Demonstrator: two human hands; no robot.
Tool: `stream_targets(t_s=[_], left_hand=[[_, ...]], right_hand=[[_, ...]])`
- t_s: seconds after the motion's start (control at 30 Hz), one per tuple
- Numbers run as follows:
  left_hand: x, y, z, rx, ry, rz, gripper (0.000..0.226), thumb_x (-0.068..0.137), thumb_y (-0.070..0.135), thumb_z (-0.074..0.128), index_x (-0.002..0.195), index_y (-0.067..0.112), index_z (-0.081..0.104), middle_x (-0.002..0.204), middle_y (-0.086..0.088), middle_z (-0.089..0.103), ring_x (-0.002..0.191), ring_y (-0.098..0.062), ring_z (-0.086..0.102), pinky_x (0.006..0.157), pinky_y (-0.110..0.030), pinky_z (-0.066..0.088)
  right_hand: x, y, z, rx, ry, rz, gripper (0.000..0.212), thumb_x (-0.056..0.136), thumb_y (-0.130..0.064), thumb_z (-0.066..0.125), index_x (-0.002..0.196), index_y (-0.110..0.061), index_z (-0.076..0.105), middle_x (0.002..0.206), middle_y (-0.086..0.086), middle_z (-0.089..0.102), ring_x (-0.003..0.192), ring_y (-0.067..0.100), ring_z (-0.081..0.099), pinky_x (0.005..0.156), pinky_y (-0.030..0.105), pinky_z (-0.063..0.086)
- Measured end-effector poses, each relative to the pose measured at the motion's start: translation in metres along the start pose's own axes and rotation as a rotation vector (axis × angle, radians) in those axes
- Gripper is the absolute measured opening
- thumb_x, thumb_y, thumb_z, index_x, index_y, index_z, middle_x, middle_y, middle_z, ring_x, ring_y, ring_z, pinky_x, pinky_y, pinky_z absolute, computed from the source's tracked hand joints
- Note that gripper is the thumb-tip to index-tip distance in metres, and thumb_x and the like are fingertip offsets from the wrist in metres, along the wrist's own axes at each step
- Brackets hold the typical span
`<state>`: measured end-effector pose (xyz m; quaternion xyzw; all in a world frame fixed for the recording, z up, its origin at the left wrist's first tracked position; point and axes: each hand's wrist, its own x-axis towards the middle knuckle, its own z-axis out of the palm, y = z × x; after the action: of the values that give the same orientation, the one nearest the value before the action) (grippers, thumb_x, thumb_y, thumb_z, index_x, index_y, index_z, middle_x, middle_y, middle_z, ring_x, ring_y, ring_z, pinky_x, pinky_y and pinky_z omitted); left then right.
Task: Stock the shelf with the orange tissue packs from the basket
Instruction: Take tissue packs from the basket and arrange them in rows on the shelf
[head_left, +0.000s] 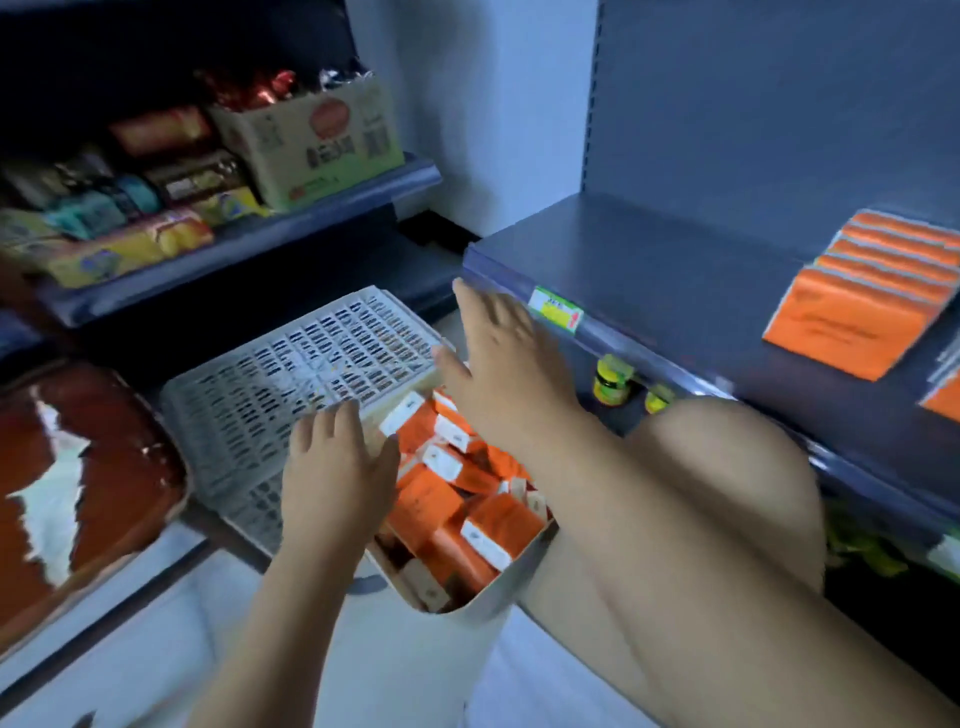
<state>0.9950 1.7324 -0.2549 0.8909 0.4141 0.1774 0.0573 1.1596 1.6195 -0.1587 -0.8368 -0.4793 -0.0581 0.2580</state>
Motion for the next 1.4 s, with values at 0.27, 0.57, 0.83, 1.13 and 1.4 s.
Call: stream_targets(t_s=[0.27,0.57,0.83,1.13,1.4], left_hand=[[-0.031,-0.040,0.041,-0.092,-0.225,-0.199,0.046,0.096,0.039,0.058,0.129,0.006,0.054,0.135,-0.016,0.057,0.130,-0.039,0.042,0.107,-0.046,0.037],[0.008,-0.037,0.097,-0.152,-0.382,-0.167,0.042,0.097,0.030,0.054,0.134,0.010,0.053,0.132,-0.012,0.055,0.133,-0.035,0.041,0.104,-0.045,0.043],[0.053,-0.050,0.158,-0.060,-0.674,-0.414,0.051,0.097,0.027,0.053,0.143,0.011,0.039,0.147,-0.015,0.044,0.138,-0.038,0.040,0.105,-0.051,0.043],[0.056,-0.051,0.136,-0.196,-0.534,-0.453,0.026,0.101,0.022,0.046,0.125,0.012,0.051,0.125,-0.013,0.066,0.117,-0.037,0.064,0.092,-0.042,0.050],[0.050,-0.027,0.041,-0.567,-0.183,-0.389,0.016,0.099,0.024,0.057,0.108,0.013,0.053,0.079,0.004,0.057,0.088,-0.034,0.065,0.065,-0.035,0.041]], right_hand=[[-0.006,-0.011,0.092,-0.084,-0.459,0.124,0.061,0.100,-0.053,0.049,0.151,-0.023,0.035,0.153,0.008,0.045,0.141,0.032,0.040,0.111,0.050,0.039],[0.004,0.010,0.170,-0.233,-0.711,0.386,0.042,0.098,-0.021,0.054,0.139,-0.019,0.047,0.137,0.010,0.052,0.129,0.033,0.050,0.096,0.045,0.045],[-0.002,0.045,0.254,-0.026,-0.684,0.621,0.038,0.101,-0.029,0.056,0.138,-0.024,0.052,0.126,0.007,0.061,0.114,0.032,0.062,0.097,0.046,0.054],[-0.002,0.065,0.238,0.687,-0.242,0.848,0.026,0.079,-0.039,0.080,0.098,-0.023,0.073,0.087,-0.007,0.074,0.087,0.018,0.071,0.076,0.031,0.054],[0.036,0.036,0.128,1.178,-0.027,0.940,0.015,0.091,-0.030,0.075,0.096,-0.016,0.074,0.079,0.004,0.075,0.061,0.016,0.068,0.050,0.025,0.054]])
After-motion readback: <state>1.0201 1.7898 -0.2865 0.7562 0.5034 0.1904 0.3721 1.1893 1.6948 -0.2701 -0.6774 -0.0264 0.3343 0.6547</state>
